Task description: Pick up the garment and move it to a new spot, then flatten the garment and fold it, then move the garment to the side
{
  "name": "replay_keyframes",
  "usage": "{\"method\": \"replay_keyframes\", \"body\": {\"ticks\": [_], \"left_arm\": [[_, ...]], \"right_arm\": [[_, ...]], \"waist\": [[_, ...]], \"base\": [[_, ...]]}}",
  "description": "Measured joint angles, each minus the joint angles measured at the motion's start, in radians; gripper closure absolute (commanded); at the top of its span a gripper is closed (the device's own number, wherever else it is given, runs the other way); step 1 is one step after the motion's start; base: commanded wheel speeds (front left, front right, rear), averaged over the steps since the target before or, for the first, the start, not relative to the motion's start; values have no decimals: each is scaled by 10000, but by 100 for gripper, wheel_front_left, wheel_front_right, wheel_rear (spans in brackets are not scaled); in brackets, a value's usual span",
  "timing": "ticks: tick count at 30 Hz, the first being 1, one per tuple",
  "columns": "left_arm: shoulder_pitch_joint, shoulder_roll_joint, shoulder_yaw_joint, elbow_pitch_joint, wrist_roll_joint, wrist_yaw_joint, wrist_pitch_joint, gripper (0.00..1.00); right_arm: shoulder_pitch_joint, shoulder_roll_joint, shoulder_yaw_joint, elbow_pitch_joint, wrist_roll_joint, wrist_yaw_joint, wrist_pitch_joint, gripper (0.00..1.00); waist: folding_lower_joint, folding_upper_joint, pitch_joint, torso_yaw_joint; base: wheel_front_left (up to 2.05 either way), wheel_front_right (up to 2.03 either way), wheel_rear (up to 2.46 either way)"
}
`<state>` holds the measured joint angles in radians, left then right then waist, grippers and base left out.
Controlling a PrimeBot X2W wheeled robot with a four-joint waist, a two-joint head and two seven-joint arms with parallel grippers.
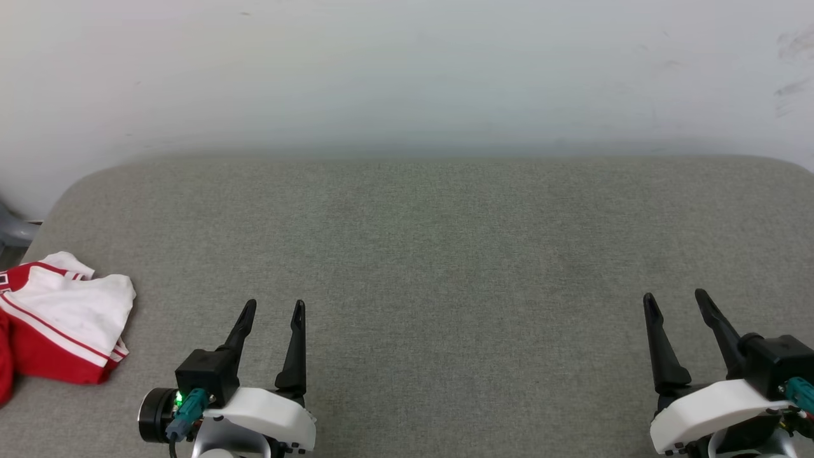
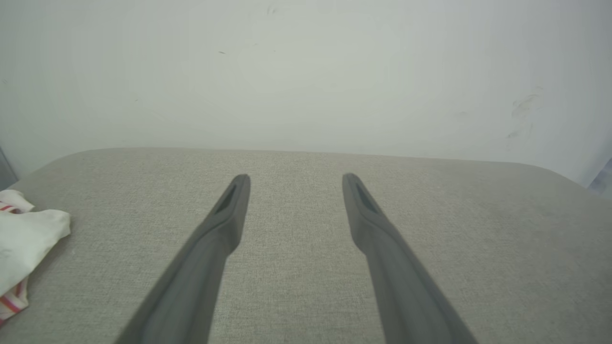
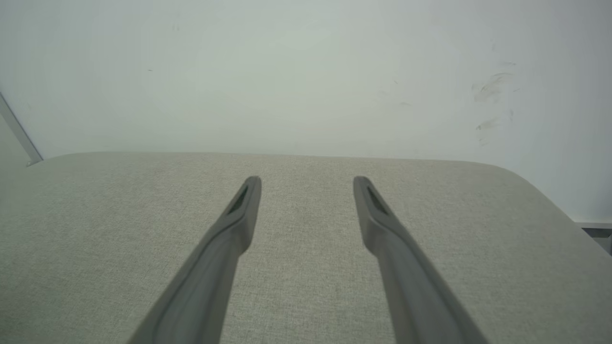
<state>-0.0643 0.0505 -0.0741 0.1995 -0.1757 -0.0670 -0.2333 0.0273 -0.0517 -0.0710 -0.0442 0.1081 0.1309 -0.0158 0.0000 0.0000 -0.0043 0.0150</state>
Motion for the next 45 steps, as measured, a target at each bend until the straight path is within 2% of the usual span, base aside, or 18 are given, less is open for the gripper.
{"method": "replay_keyframes", "body": {"ticks": [12, 35, 45], "left_arm": [[-145, 0, 54, 190, 416, -94, -221, 0], [-228, 2, 803, 332, 497, -121, -297, 0], [-237, 2, 1060, 414, 571, -180, -297, 0]], "right_arm": [[148, 2, 115, -389, -633, 0, -63, 0], [75, 8, 656, -485, -746, 2, -270, 0], [-49, 8, 782, -399, -648, 2, -384, 0]], "waist": [[0, 0, 4, 650], [0, 0, 31, 3468], [0, 0, 140, 4347]], "base": [[0, 0, 0], [0, 0, 0], [0, 0, 0]]}}
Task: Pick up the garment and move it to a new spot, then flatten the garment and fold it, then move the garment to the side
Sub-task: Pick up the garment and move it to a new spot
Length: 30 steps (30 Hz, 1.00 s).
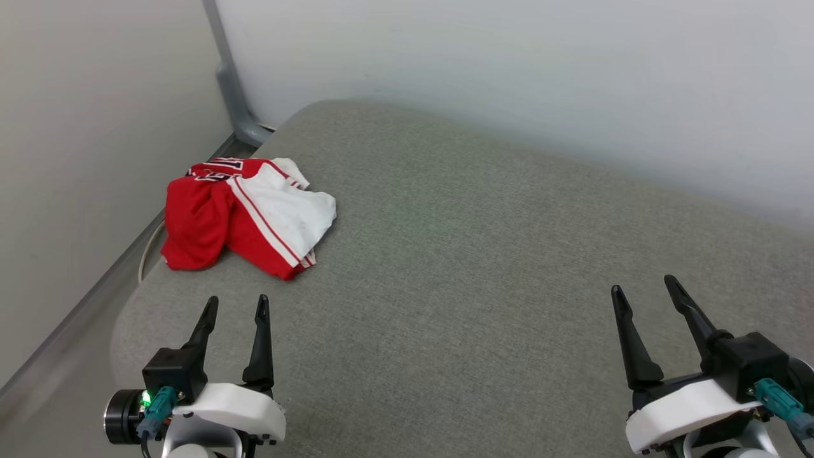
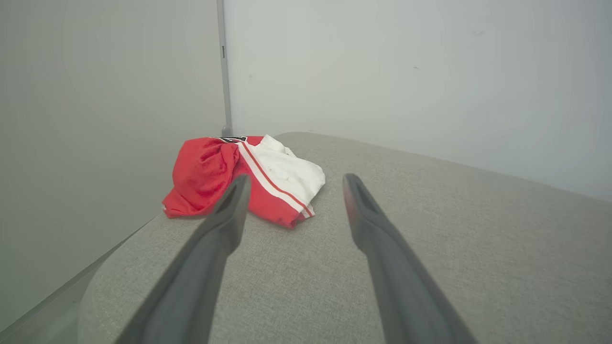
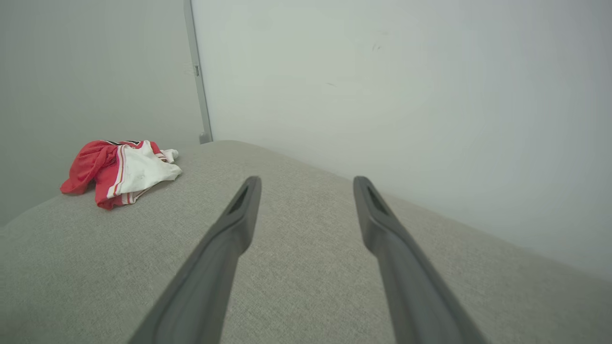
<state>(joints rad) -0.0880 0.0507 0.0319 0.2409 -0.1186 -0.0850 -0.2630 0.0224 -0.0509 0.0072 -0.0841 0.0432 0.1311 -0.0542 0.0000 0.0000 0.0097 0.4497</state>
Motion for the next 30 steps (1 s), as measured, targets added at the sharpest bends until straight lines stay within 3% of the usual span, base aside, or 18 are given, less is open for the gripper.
{"method": "replay_keyframes", "body": {"ticks": [8, 19, 30], "left_arm": [[-19, 0, 54, 67, -94, -46, 0, 0], [-840, 182, 485, 585, -282, -205, 0, 0], [-3725, 1273, 989, 3091, -1358, -382, 518, 0]], "right_arm": [[-22, 0, 6, 58, 10, 0, -42, 0], [-109, 0, -56, -102, -100, 0, 107, 0], [-1072, 2, -21, -932, -759, 0, 788, 0]], "waist": [[0, 0, 27, 263], [0, 0, 329, 130], [1, 0, 1960, -503]], "base": [[0, 0, 0], [0, 0, 0], [0, 0, 0]]}}
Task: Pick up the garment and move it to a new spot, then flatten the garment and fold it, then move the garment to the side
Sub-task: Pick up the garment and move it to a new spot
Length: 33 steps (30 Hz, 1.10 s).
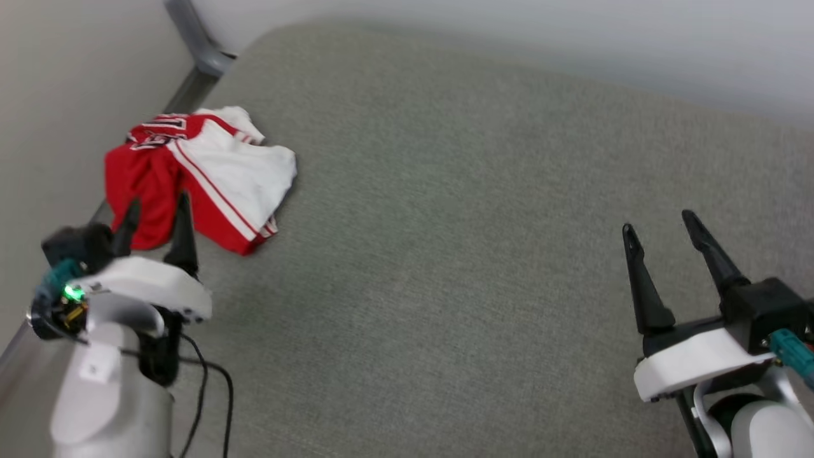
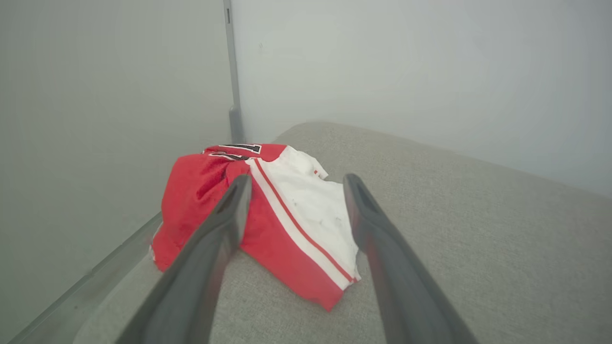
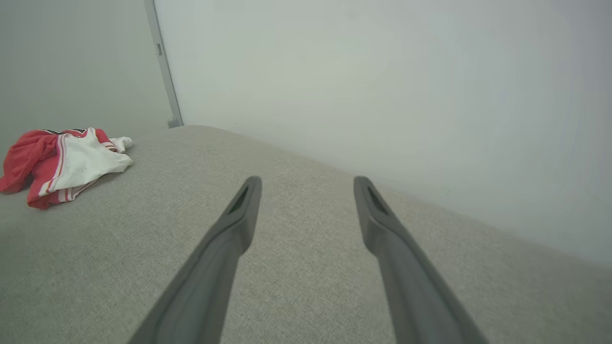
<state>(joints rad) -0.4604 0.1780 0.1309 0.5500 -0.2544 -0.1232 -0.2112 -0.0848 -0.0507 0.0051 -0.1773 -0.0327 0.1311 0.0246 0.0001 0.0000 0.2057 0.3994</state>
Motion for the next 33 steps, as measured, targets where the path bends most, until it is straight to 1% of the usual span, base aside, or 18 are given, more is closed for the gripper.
{"method": "replay_keyframes", "body": {"ticks": [4, 6, 9, 14, 17, 23, 28, 30, 31, 32, 33], "left_arm": [[-1153, 702, -65, 1026, -665, -48, 901, 0], [-1649, 1097, -336, 1365, -1045, -58, 1425, 0], [-2320, 1707, -713, 1743, -1856, -61, 2491, 0], [-3142, 2943, -1106, 2230, -3083, -61, 4335, 0], [-3475, 3471, -1231, 2433, -3749, -61, 5239, 0], [-3687, 4134, -1001, 3035, -5047, -75, 6393, 0], [-3836, 4516, -1197, 3457, -5283, -88, 7321, 0], [-3933, 4592, -1202, 3613, -5313, -44, 7409, 0], [-3972, 4604, -1231, 3680, -5298, -44, 7409, 76], [-4010, 4610, -1256, 3743, -5256, -42, 7384, 100], [-4025, 4612, -1281, 3791, -5212, -10, 7262, 100]], "right_arm": [[-345, 0, 17, -245, -121, 0, 134, 0], [-490, 2, 21, -368, -127, 0, 171, 0], [-657, 0, 27, -491, -134, 0, 203, 0], [-1056, 2, 125, -671, -192, 0, 196, 0], [-1257, 2, 146, -782, -188, 0, 186, 0], [-1498, 2, 278, -805, -17, 0, 115, 0], [-1666, 0, 176, -794, 33, 0, 100, 0], [-1670, 0, 155, -784, 42, 0, 98, 0], [-1678, 0, 157, -775, 58, 0, 98, 0], [-1696, 0, 159, -765, 61, 0, 98, 0], [-1731, 0, 165, -755, 71, 0, 98, 0]], "waist": [[0, 0, 738, -341], [0, 0, 1099, -529], [0, 0, 1627, -809], [1, 0, 2469, -1262], [1, 0, 2941, -1526], [1, 0, 3698, -2043], [0, 0, 4150, -2335], [-1, 1, 4238, -2393], [-1, 1, 4258, -2415], [-1, 1, 4260, -2425], [-1, 1, 4251, -2429]], "base": [[0, 0, 0], [0, 0, 0], [0, 0, 0], [0, 0, 0], [0, 0, 0], [0, 0, 0], [0, 0, 0], [0, 0, 0], [0, 0, 0], [0, 0, 0], [0, 0, 0]]}}
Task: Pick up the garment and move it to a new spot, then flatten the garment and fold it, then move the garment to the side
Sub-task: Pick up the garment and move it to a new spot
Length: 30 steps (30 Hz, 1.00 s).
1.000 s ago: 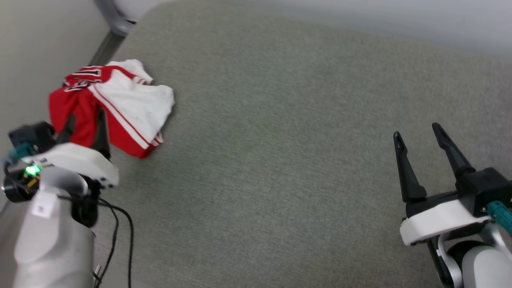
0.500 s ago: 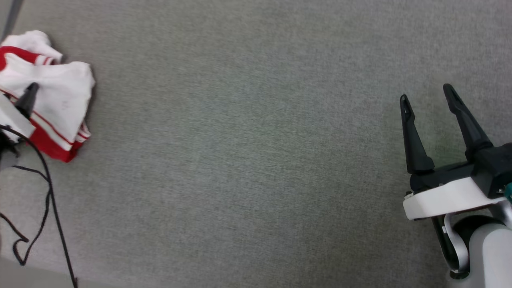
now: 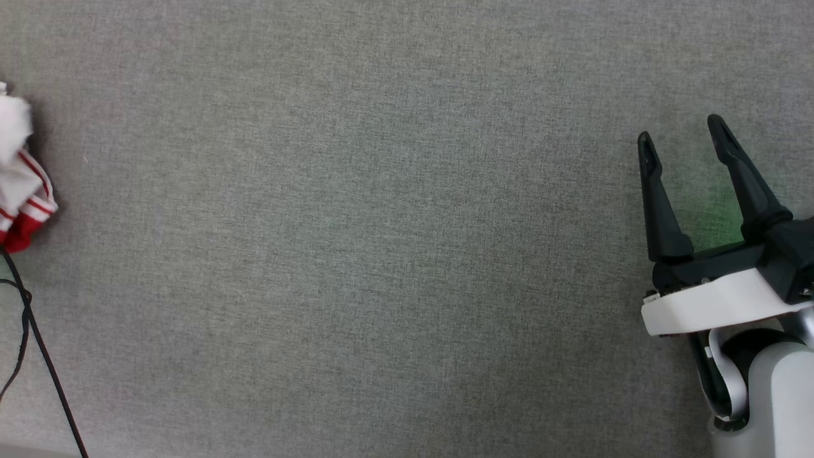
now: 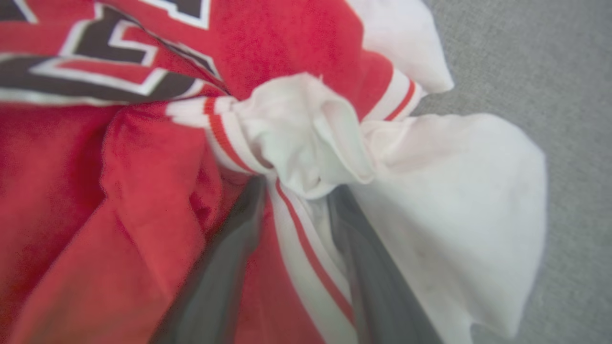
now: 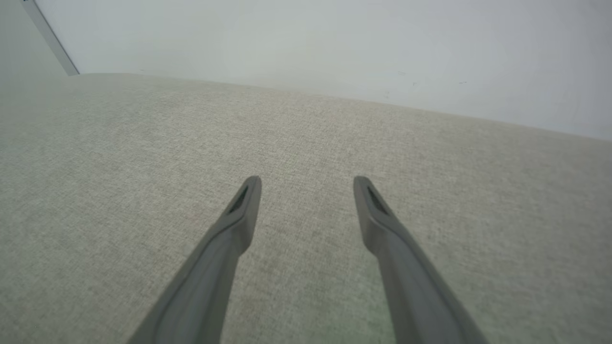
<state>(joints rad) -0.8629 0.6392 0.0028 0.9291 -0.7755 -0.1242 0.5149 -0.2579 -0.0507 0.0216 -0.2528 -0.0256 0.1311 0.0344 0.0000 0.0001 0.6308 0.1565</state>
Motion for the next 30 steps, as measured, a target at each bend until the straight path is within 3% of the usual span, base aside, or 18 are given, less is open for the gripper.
{"method": "replay_keyframes", "body": {"ticks": [8, 19, 30], "left_arm": [[40, -159, -290, 313, 644, 286, -1854, 100], [174, -374, -610, 199, 1206, 284, -4132, 100], [615, -1313, -1544, -510, 2004, 307, -5894, 100]], "right_arm": [[25, 2, -113, 282, 192, 0, -169, 0], [928, 0, -449, 1001, 679, 0, -573, 0], [2080, 0, -1035, 1356, 1220, 0, -692, 0]], "waist": [[1, -1, -588, 33], [0, -1, -2577, 88], [-2, -1, -4705, -310]], "base": [[0, 0, 0], [0, 0, 0], [0, 0, 0]]}}
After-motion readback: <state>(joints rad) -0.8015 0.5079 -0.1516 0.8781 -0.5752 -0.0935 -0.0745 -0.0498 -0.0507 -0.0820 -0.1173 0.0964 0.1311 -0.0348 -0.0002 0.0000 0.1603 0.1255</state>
